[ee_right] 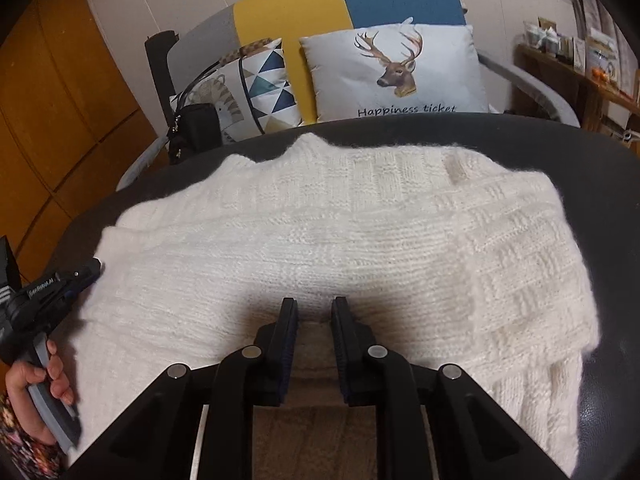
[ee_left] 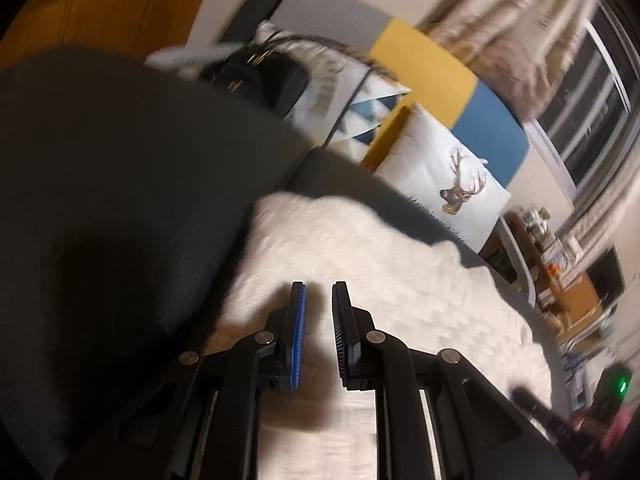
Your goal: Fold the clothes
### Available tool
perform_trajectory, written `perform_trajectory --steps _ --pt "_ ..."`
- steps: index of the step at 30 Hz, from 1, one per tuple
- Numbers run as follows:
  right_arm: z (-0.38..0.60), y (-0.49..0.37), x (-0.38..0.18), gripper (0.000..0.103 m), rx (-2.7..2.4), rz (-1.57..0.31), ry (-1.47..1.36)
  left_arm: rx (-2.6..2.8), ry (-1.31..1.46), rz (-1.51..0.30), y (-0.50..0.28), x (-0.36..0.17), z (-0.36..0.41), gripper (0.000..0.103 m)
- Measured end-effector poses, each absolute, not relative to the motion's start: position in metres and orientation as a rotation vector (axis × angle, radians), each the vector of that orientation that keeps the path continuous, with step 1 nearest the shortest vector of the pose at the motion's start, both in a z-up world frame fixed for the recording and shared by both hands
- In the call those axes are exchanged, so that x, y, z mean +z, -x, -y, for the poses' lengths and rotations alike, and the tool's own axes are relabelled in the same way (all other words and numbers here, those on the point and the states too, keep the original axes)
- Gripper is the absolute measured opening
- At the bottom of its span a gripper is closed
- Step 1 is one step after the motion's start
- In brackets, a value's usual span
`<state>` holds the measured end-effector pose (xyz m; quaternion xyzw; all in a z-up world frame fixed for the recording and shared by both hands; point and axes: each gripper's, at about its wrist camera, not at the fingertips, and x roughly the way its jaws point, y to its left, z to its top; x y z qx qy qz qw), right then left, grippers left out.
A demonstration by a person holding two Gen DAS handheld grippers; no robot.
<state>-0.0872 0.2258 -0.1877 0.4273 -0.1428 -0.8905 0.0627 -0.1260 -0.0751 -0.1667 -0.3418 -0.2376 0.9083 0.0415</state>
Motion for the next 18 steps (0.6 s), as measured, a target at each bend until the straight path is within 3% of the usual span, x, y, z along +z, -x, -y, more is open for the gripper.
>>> perform_trajectory --steps 4,12,14,18 --pt "-0.230 0.107 -0.165 0.018 -2.694 0.562 -1.135 2.784 0.920 0.655 0.137 -0.140 0.042 0.028" --pt "-0.169 0.187 -0.165 0.018 -2.647 0.201 -1.232 2.657 1.081 0.306 0.207 -0.160 -0.045 0.029" --pt "-0.160 0.202 -0.174 0.012 -2.633 0.125 -1.270 2.633 1.171 0.216 0.222 -0.176 -0.058 0.029" --pt "-0.149 0.224 -0.195 0.010 -2.622 0.013 -1.342 2.609 1.238 0.246 0.238 -0.193 -0.056 0.028"
